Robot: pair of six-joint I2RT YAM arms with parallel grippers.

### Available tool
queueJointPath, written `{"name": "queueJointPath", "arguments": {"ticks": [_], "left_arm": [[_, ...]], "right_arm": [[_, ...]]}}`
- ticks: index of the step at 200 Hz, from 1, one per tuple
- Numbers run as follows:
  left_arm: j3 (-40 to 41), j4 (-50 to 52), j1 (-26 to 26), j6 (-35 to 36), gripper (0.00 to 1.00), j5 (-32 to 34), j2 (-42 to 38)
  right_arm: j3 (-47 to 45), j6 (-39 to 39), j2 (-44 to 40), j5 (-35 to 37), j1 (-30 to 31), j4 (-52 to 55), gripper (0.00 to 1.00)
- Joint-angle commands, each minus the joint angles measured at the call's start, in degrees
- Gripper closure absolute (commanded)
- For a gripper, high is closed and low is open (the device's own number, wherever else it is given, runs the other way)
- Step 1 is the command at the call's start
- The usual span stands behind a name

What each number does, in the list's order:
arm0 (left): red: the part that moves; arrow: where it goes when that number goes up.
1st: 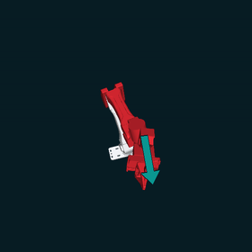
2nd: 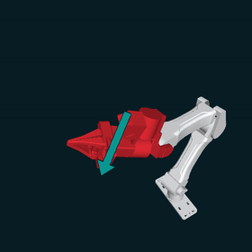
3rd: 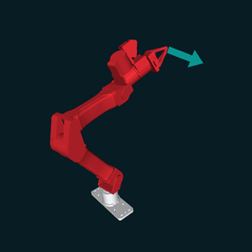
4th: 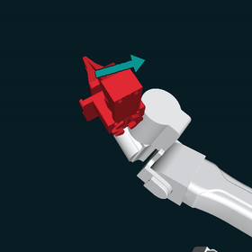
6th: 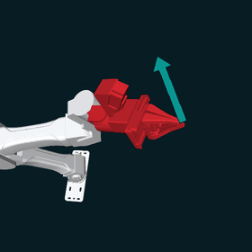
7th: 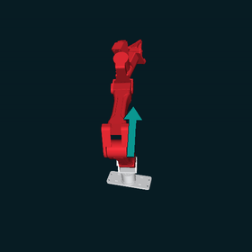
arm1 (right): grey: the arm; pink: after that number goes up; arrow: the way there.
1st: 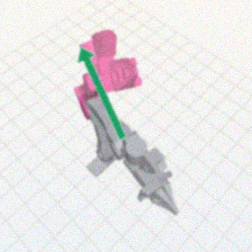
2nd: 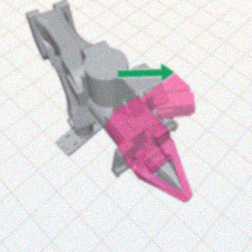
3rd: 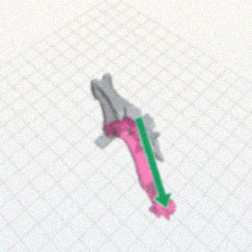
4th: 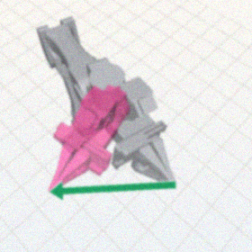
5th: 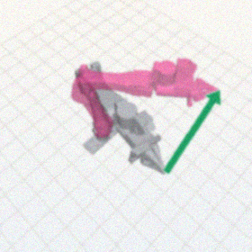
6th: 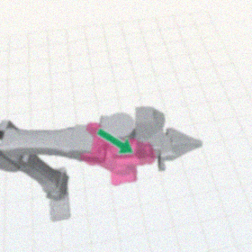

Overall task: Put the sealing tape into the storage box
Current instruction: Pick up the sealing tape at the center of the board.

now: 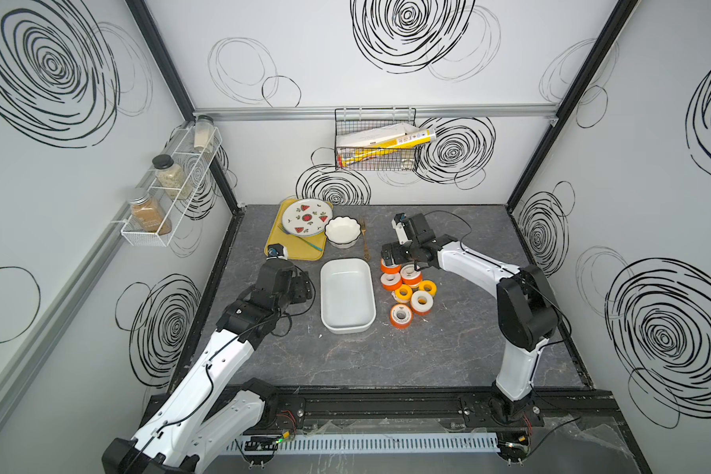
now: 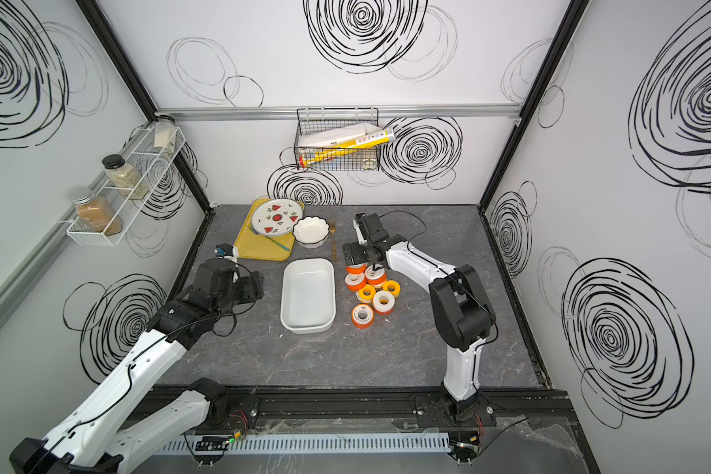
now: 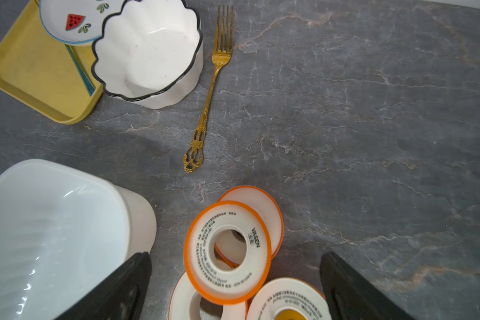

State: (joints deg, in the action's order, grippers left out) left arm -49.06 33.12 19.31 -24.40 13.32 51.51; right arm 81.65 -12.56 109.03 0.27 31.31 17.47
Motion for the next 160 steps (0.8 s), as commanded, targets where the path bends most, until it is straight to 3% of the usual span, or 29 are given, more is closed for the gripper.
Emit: {"name": "queueJointPath", "arguments": {"ticks": [1,160], "left_arm": [[0.52,-1.66,-0.5,0.83,0.2,-0.07,0.21],[0.54,-1.66,-0.66,0.79,0.2,-0.51,1.34]], "right_arm": [[2.91,0.82,2.37,1.8,1.02,4.21,0.0],[5.69,1.22,8.8,2.76,2.35,6.21,0.04]]}}
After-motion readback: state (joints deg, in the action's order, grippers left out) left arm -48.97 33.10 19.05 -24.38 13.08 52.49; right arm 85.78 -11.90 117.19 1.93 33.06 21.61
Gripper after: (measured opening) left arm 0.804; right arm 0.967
